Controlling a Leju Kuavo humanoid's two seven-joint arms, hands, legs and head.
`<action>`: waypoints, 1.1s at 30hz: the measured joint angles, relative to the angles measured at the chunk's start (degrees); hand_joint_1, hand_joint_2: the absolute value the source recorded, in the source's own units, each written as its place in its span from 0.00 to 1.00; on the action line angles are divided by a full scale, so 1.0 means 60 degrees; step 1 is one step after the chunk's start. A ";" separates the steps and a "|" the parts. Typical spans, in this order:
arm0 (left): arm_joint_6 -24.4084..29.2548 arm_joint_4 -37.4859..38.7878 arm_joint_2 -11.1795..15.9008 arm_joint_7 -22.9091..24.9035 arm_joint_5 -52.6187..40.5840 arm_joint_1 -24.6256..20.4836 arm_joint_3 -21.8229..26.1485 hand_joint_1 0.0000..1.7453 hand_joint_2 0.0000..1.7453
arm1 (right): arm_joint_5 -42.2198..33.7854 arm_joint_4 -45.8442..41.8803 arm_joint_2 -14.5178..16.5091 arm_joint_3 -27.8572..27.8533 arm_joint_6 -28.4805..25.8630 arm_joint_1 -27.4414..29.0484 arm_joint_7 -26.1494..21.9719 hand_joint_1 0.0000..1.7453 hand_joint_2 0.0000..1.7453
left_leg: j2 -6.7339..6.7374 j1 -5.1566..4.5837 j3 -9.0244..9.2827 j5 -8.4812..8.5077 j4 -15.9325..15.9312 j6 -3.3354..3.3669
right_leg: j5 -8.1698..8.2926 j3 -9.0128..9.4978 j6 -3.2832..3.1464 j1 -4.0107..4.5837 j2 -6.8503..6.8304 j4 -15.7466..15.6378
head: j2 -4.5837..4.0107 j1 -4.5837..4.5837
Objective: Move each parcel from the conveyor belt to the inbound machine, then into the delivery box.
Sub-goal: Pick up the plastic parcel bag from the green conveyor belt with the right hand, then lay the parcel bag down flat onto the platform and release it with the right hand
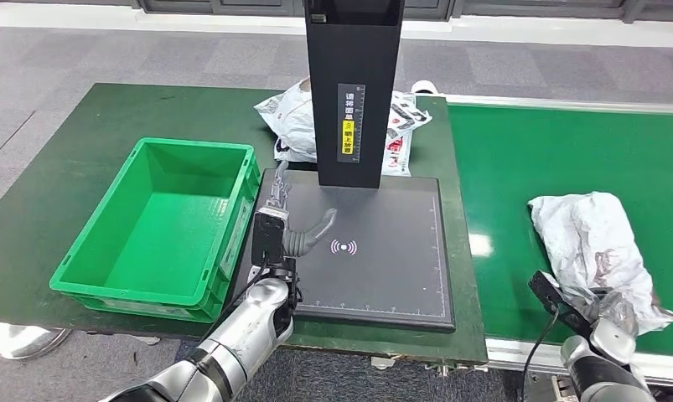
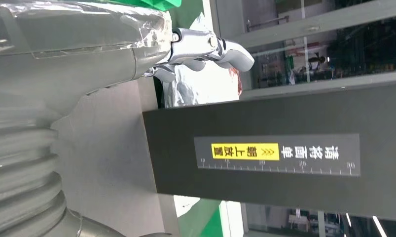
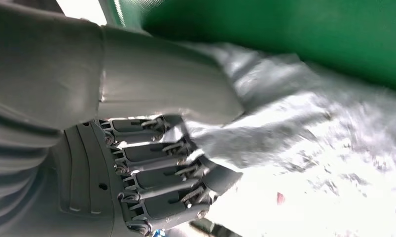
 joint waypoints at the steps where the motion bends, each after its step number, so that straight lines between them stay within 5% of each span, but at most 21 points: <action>1: 0.0035 -0.0010 0.0015 0.0000 0.0000 0.0007 0.0028 0.00 1.00 | -0.0028 -0.0008 0.0020 0.0000 -0.0392 0.0040 -0.0126 1.00 1.00 | -0.0003 0.0000 -0.0002 0.0002 0.0000 -0.0001 | 0.0000 -0.0001 0.0000 0.0000 -0.0002 0.0000 | 0.0000 0.0000; 8: 0.0220 -0.0096 0.0089 0.0000 -0.0018 0.0092 0.0295 0.00 1.00 | -0.0572 -0.0634 0.0307 0.0000 -0.2368 0.0189 -0.1390 1.00 1.00 | -0.0009 0.0001 -0.0017 0.0003 -0.0003 -0.0003 | -0.0007 -0.0007 -0.0001 0.0001 -0.0008 0.0005 | 0.0000 0.0000; 13: 0.0101 -0.0365 0.0134 0.0000 0.0179 0.0297 0.0629 0.00 1.00 | -0.1638 -0.2221 0.0999 0.0000 -0.2450 0.0356 -0.3554 1.00 1.00 | 0.0015 0.0002 -0.0014 0.0003 -0.0004 -0.0005 | -0.0005 -0.0024 -0.0004 0.0003 0.0015 0.0008 | 0.0000 -0.0001; 21: -0.0144 -0.0568 0.0190 0.0000 0.0418 0.0423 0.1285 0.00 1.00 | -0.4266 -0.3932 0.1969 0.0685 -0.2289 0.0667 -0.5523 1.00 1.00 | -0.0024 0.0006 -0.0033 0.0023 -0.0005 -0.0013 | -0.0006 -0.0023 -0.0006 0.0005 -0.0031 0.0015 | 0.0000 0.0000; 33: 0.0368 -0.1313 0.0520 0.0000 -0.0315 0.0462 0.1486 0.00 1.00 | -0.5128 -0.6350 0.3309 0.5920 -0.1434 0.1662 -0.4161 1.00 1.00 | -0.0016 0.0024 -0.0032 0.0028 -0.0011 -0.0032 | -0.0019 -0.0042 -0.0029 0.0028 -0.0019 0.0022 | 0.0000 -0.0004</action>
